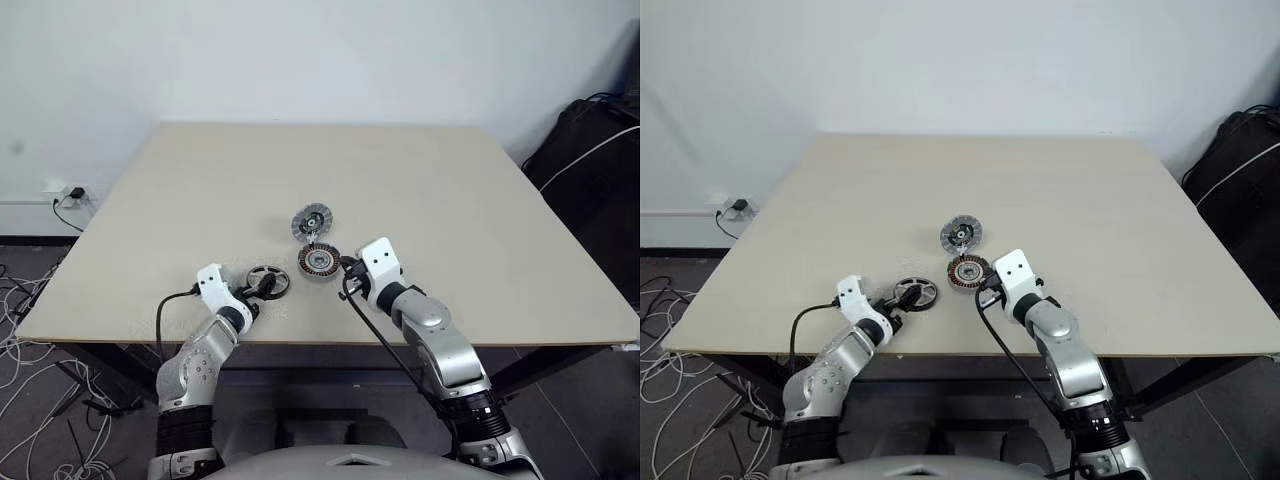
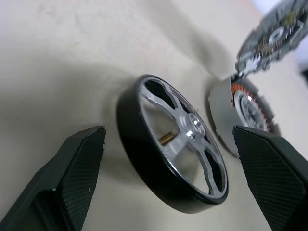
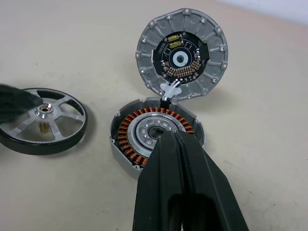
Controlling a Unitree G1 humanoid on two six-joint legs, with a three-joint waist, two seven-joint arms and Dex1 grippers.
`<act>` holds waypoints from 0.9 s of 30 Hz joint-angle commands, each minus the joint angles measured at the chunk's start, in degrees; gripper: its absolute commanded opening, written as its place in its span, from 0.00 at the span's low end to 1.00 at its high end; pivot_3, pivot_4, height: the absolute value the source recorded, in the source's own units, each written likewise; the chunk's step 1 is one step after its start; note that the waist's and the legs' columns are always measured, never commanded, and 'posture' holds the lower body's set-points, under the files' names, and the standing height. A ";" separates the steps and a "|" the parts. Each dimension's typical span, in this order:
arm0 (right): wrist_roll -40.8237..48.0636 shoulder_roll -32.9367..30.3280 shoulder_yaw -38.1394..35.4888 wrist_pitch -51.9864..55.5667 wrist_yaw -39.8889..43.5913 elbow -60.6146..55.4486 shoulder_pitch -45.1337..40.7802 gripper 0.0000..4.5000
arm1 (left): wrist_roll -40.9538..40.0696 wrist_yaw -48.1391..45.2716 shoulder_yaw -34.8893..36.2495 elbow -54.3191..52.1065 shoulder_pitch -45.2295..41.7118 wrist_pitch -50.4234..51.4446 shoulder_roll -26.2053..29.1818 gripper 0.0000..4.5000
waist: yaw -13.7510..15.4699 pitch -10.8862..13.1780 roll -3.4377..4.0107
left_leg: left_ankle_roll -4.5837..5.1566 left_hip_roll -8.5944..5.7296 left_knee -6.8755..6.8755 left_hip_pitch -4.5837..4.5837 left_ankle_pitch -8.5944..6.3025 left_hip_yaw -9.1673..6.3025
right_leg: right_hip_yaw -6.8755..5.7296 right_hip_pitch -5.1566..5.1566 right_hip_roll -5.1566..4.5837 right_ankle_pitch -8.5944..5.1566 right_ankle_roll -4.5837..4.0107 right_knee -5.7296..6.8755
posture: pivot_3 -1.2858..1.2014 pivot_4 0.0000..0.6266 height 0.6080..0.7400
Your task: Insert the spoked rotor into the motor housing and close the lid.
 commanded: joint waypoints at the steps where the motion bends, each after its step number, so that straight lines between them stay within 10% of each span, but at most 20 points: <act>1: 0.43 -0.19 0.13 -0.05 0.17 -2.20 -0.84 0.01 | -7.90 1.93 3.30 -0.23 -1.63 1.42 -6.35 1.00 | 0.02 0.01 -0.01 | 0.00 0.00 0.00 0.00 0.00 -0.01 | 0.00 0.00 0.00 0.00 0.00 0.00 | 0.52 0.00 1.00; 6: 0.37 -0.37 0.42 0.04 0.17 -2.42 -0.80 0.00 | -15.06 3.85 4.33 0.95 -1.08 2.99 -7.43 0.86 | 0.11 0.01 -0.03 | 0.00 -0.02 0.00 -0.03 0.00 -0.01 | -0.01 0.00 -0.01 0.00 0.00 -0.02 | 0.52 0.00 1.00; 17: 0.42 -0.43 1.29 0.46 0.01 -2.81 -0.76 0.00 | -20.87 5.68 1.68 2.28 -0.15 4.24 -6.37 0.10 | 0.04 -0.06 -0.10 | 0.00 -0.03 0.01 0.05 0.00 -0.01 | -0.01 0.09 -0.01 0.01 -0.02 -0.03 | 0.52 0.00 1.00; 27: 0.41 -0.84 1.25 1.25 -0.48 -4.18 -0.06 0.00 | -27.12 -1.98 2.06 -2.25 0.36 -3.51 -7.13 0.10 | 0.03 -0.03 -0.13 | -0.01 -0.01 -0.01 -0.07 0.00 -0.01 | -0.01 -0.04 -0.01 0.02 -0.05 -0.07 | 0.52 0.00 1.00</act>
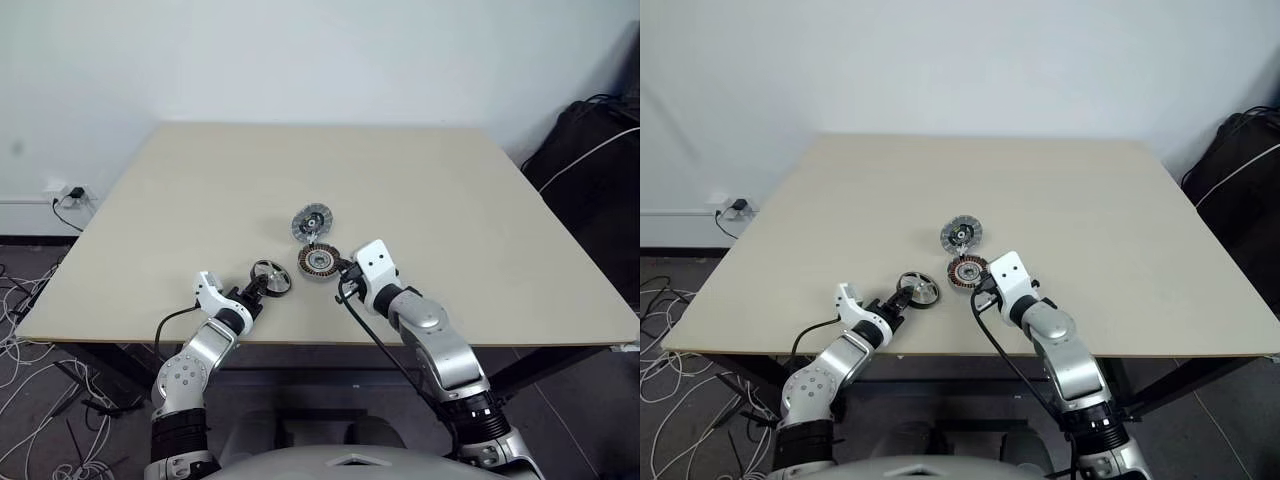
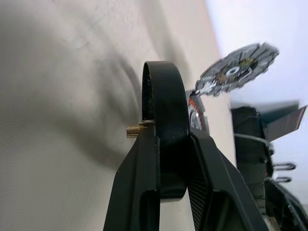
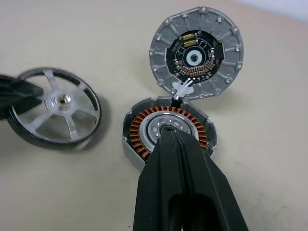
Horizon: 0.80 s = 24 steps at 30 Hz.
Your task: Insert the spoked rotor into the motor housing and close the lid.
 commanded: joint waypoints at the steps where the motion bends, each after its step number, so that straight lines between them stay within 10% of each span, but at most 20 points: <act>1: 0.44 -0.30 -0.77 0.18 -0.24 -3.33 -0.08 0.00 | -3.99 -5.48 -1.28 -4.08 -1.17 -3.94 -7.08 0.10 | 0.02 0.00 0.00 | 0.00 0.00 0.00 -0.05 0.00 0.00 | 0.00 -0.04 0.00 0.00 -0.01 0.00 | 0.52 0.00 1.00; 24: 3.17 -3.42 -1.71 1.62 1.00 -8.38 4.05 0.00 | -2.58 -15.66 -7.20 23.53 -19.17 -2.15 -7.64 0.10 | 0.03 0.11 -0.17 | 0.16 -0.06 0.18 -0.11 0.02 0.01 | -0.09 0.04 0.39 0.04 0.02 -0.03 | 0.52 0.00 1.00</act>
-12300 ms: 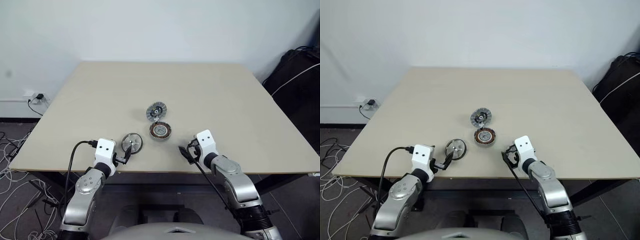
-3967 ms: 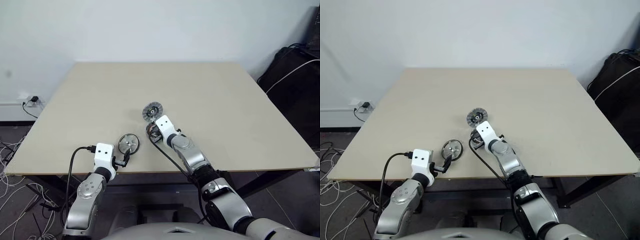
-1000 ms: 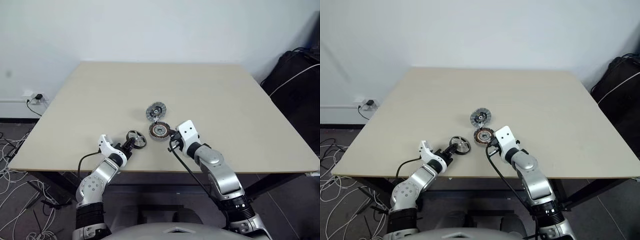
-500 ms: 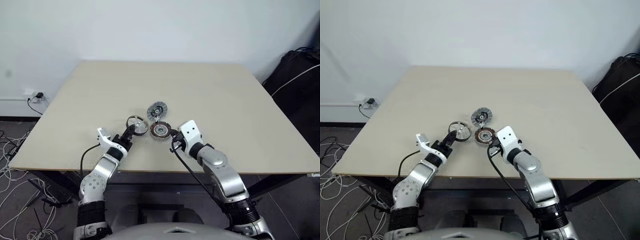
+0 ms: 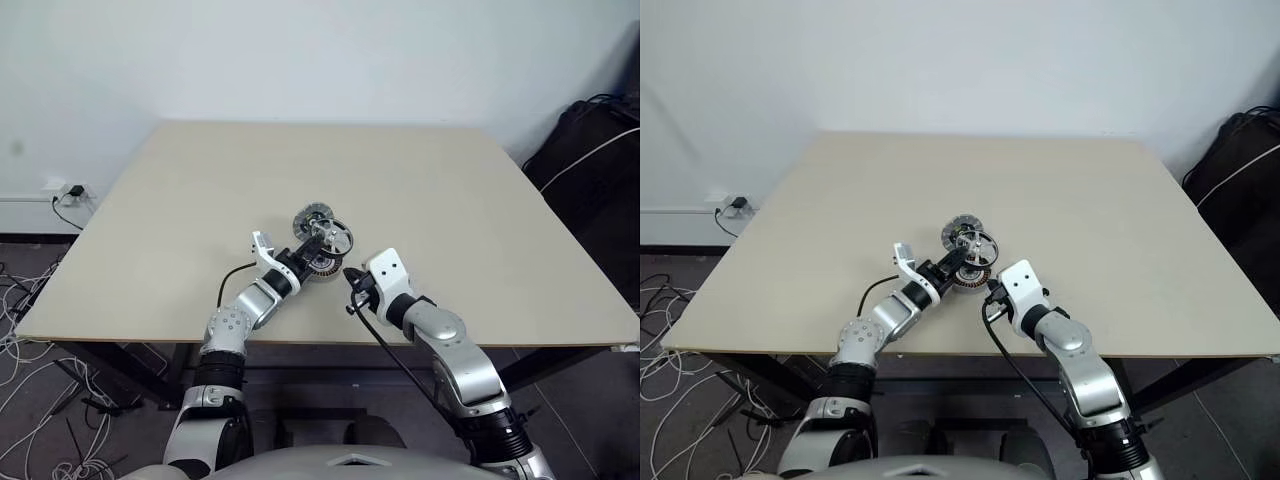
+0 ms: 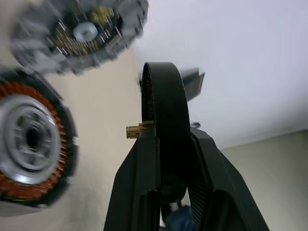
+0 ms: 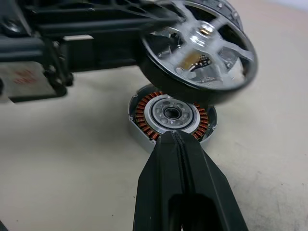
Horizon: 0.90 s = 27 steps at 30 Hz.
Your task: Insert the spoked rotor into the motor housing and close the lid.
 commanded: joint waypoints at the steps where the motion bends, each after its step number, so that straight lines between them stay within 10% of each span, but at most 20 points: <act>1: 0.28 0.20 -0.66 -0.27 -0.61 -2.73 -0.55 0.00 | 1.43 -1.77 0.11 1.36 -0.23 -0.32 -4.81 0.10 | 0.01 0.02 -0.03 | 0.00 0.00 0.00 0.00 0.00 0.00 | 0.00 0.00 0.00 0.00 0.00 0.00 | 0.52 0.00 1.00; 27: -0.25 0.13 0.35 0.02 -1.16 -3.42 -1.18 0.00 | 7.09 -2.04 4.10 10.11 -4.58 -5.77 -5.51 0.10 | 0.19 0.06 -0.09 | 0.02 -0.01 0.02 -0.03 -0.01 -0.03 | -0.02 -0.02 -0.29 0.02 0.02 0.00 | 0.52 0.00 1.00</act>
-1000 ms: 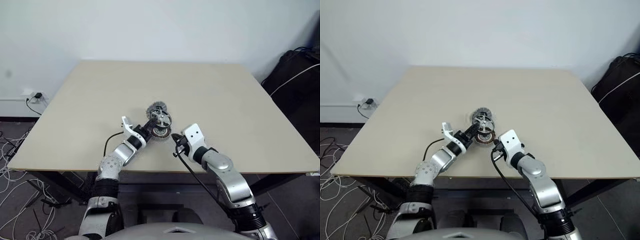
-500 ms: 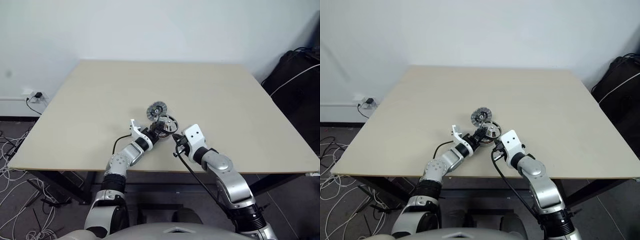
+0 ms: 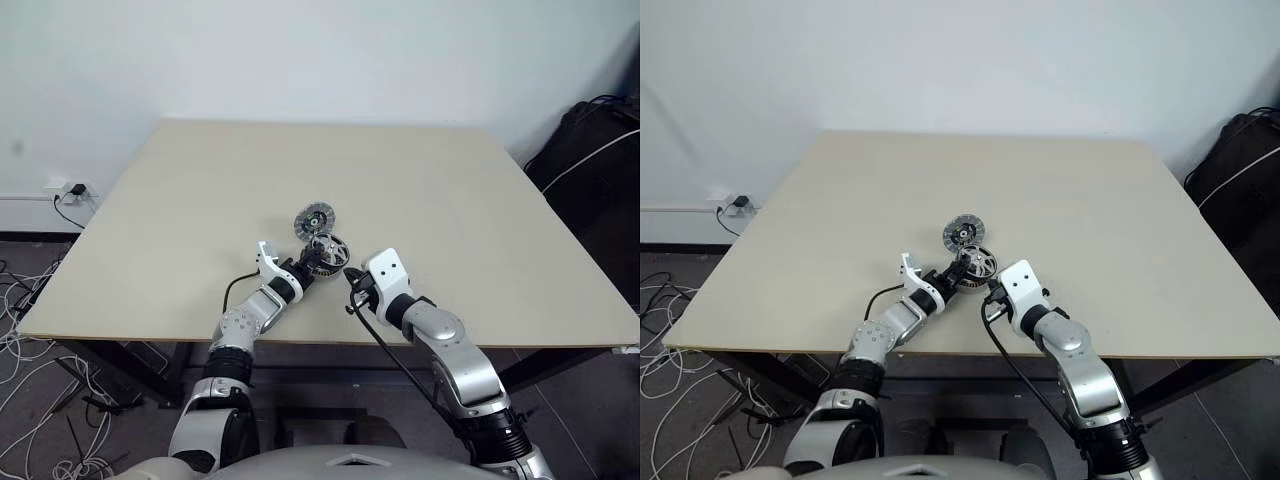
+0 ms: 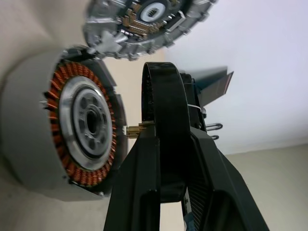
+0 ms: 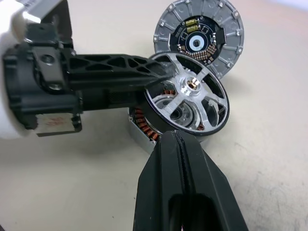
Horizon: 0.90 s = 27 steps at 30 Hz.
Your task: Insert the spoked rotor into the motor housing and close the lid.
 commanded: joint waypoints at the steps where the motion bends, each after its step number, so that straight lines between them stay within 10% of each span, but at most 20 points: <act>1: -0.06 0.02 -0.27 -0.25 -0.31 -2.90 -1.12 0.00 | 0.61 -1.15 1.49 0.76 -2.14 -1.41 -4.35 0.10 | 0.06 0.00 -0.01 | 0.00 0.00 0.00 0.00 0.00 0.00 | 0.00 0.00 0.03 0.00 0.00 0.00 | 0.52 0.00 1.00; 6: -0.11 -0.21 -0.44 -0.22 -0.52 -3.12 -1.01 0.00 | 1.52 -1.19 2.53 2.21 -3.20 -1.88 -4.43 0.10 | 0.06 0.01 -0.01 | 0.02 -0.02 0.01 -0.01 0.00 0.00 | 0.00 0.00 0.17 0.00 0.01 0.00 | 0.52 0.00 1.00; 18: -0.42 0.14 0.28 -0.48 -0.77 -1.75 -1.58 0.00 | 2.53 0.30 3.57 -2.06 0.13 -0.14 -3.83 0.98 | 0.00 0.01 -0.02 | 0.03 -0.01 0.04 0.00 0.00 0.00 | 0.01 0.02 0.15 0.03 0.05 0.01 | 0.52 0.00 1.00; 27: -0.69 1.24 -0.28 -1.09 -2.17 0.00 -1.39 0.00 | 7.21 0.44 -3.13 -20.25 10.14 0.45 -0.18 0.99 | -0.22 0.00 0.00 | 0.01 0.02 0.01 0.02 0.00 0.00 | 0.06 0.00 -0.05 0.04 0.04 0.02 | 0.52 0.00 1.00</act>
